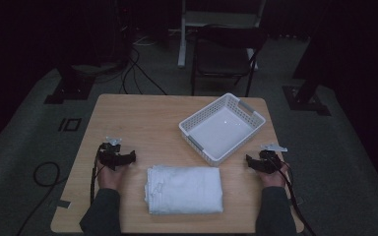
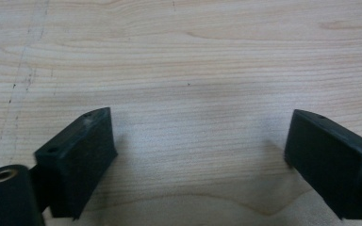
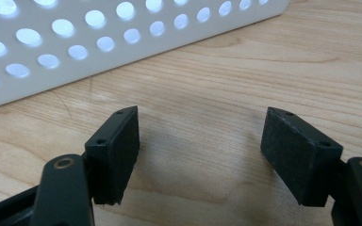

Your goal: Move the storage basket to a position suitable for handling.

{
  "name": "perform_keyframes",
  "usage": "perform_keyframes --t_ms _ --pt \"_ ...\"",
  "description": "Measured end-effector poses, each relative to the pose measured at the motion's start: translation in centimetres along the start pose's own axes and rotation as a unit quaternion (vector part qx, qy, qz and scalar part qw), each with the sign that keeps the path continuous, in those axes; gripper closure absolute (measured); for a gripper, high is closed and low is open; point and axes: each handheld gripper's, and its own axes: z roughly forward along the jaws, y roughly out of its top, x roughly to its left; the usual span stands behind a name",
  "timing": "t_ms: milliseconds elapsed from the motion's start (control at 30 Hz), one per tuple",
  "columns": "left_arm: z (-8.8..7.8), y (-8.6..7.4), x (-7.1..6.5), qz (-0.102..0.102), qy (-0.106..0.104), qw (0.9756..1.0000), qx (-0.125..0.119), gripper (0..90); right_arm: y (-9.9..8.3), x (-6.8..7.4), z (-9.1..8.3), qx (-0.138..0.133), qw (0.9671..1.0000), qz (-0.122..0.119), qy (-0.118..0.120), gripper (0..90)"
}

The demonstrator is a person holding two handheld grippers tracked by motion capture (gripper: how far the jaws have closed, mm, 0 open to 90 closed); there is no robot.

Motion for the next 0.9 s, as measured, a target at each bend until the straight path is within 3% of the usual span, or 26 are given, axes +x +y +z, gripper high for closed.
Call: perform_keyframes --t_ms 533,700,900 --pt "-0.36 -0.08 -0.2 0.01 -0.011 0.9999 0.002 15.6 0.28 0.08 0.01 0.011 0.9999 0.003 -0.004 28.6" --pt "-0.52 -0.09 -0.37 0.012 -0.011 0.9999 0.003 20.1 0.41 0.18 -0.39 0.021 0.9997 -0.008 0.009 41.4" --pt "-0.56 -0.07 -0.41 0.011 -0.011 0.9999 0.004 21.3 0.44 0.55 -0.55 0.017 0.9994 -0.012 0.027 49.0"
